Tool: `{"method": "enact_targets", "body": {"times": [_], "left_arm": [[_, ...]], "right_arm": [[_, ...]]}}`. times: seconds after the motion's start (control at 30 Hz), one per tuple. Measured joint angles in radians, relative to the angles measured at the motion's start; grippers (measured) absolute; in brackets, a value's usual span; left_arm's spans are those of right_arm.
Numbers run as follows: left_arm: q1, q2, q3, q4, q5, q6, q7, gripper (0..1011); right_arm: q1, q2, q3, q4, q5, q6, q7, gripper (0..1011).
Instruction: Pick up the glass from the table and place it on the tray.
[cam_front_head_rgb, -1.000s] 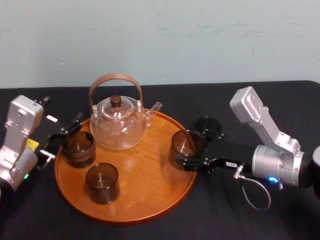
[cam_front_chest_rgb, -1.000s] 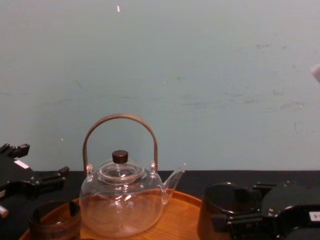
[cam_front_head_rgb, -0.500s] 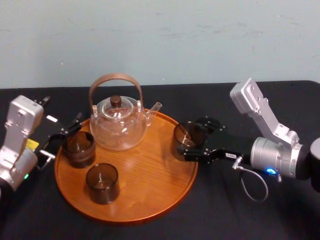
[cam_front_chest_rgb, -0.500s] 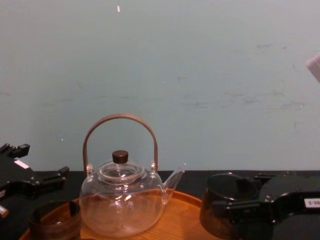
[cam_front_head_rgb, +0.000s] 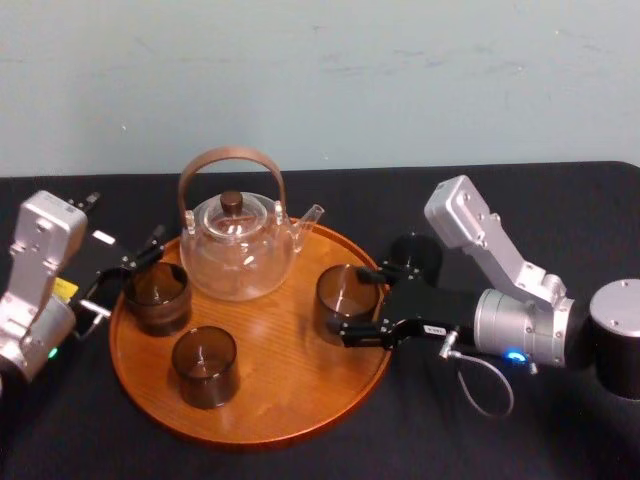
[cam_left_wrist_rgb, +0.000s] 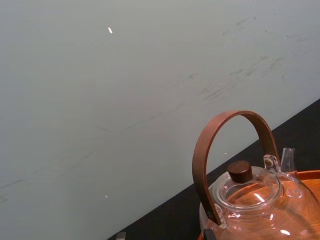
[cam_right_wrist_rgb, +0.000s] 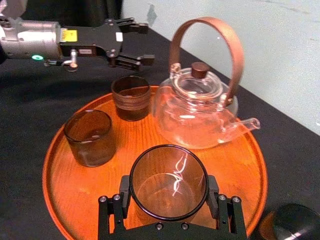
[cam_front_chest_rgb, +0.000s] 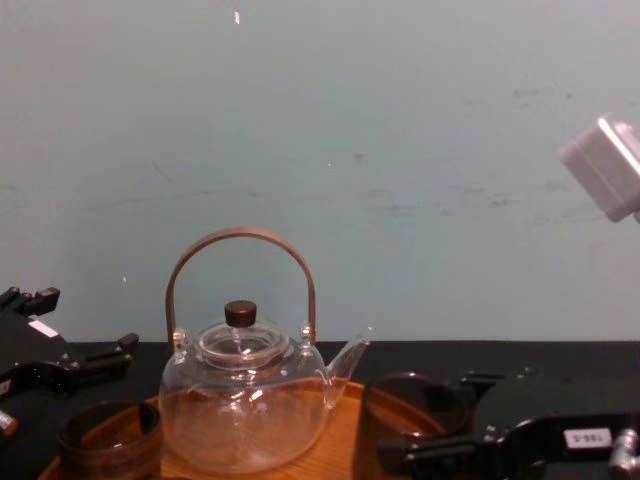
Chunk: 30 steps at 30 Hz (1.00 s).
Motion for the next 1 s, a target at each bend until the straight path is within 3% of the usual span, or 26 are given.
{"method": "enact_targets", "body": {"times": [0.43,1.0], "left_arm": [[0.0,0.0,0.0,0.0,0.0,0.0,0.0,1001],[0.0,0.0,0.0,0.0,0.0,0.0,0.0,1001]], "right_arm": [[0.035,-0.04,-0.052,0.05,-0.019,-0.017,0.034,901],[0.045,-0.06,-0.077,0.101,-0.029,-0.018,0.043,901]]}}
